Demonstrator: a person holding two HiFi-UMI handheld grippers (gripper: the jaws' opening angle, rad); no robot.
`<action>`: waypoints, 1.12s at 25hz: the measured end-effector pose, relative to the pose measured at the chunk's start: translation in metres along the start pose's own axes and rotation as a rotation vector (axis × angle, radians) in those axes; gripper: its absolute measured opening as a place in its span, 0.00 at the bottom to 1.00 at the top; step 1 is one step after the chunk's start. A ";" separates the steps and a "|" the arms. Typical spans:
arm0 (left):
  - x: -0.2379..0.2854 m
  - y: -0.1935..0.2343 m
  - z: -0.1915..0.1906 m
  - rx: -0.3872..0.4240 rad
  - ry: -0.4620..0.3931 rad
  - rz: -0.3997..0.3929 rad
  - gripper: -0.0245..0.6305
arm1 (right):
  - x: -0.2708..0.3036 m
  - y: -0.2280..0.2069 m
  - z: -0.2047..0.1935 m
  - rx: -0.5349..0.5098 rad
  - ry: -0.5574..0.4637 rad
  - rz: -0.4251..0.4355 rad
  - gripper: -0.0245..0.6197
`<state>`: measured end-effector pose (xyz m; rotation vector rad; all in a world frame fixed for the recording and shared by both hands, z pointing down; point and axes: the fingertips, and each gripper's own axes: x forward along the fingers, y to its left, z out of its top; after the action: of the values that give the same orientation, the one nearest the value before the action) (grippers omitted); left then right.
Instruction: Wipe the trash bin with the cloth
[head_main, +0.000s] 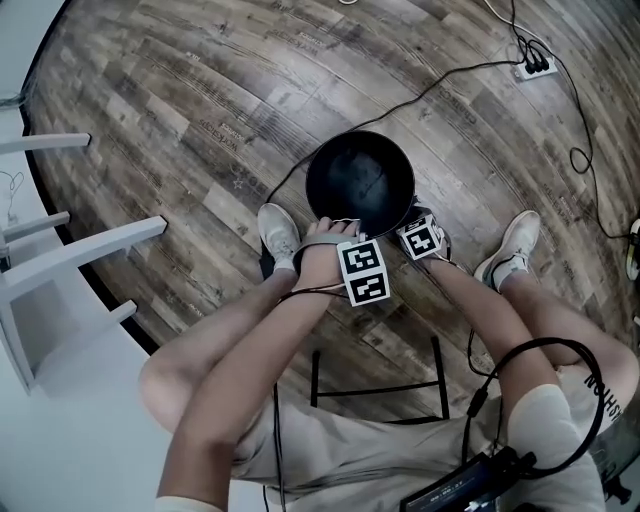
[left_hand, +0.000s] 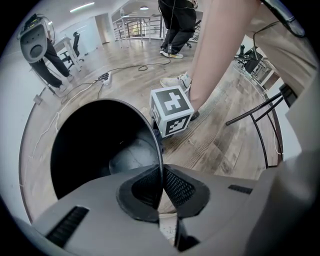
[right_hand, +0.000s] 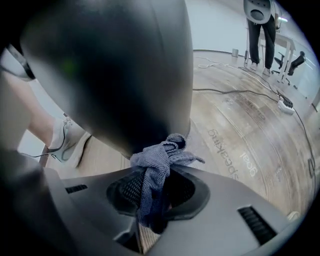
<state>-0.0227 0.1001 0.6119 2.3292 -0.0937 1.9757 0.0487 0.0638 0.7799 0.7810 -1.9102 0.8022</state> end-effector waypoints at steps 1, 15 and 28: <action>0.000 0.000 0.000 0.000 -0.001 0.002 0.07 | 0.005 -0.003 -0.002 0.009 0.015 -0.009 0.16; 0.003 0.003 0.008 -0.117 0.001 0.004 0.08 | -0.059 0.019 -0.013 0.050 0.010 0.082 0.16; -0.002 0.010 0.043 -0.357 -0.058 0.008 0.14 | -0.161 0.044 0.034 0.067 -0.159 0.160 0.16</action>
<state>0.0181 0.0853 0.6038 2.1542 -0.4225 1.7242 0.0629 0.0948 0.6130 0.7587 -2.1177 0.9295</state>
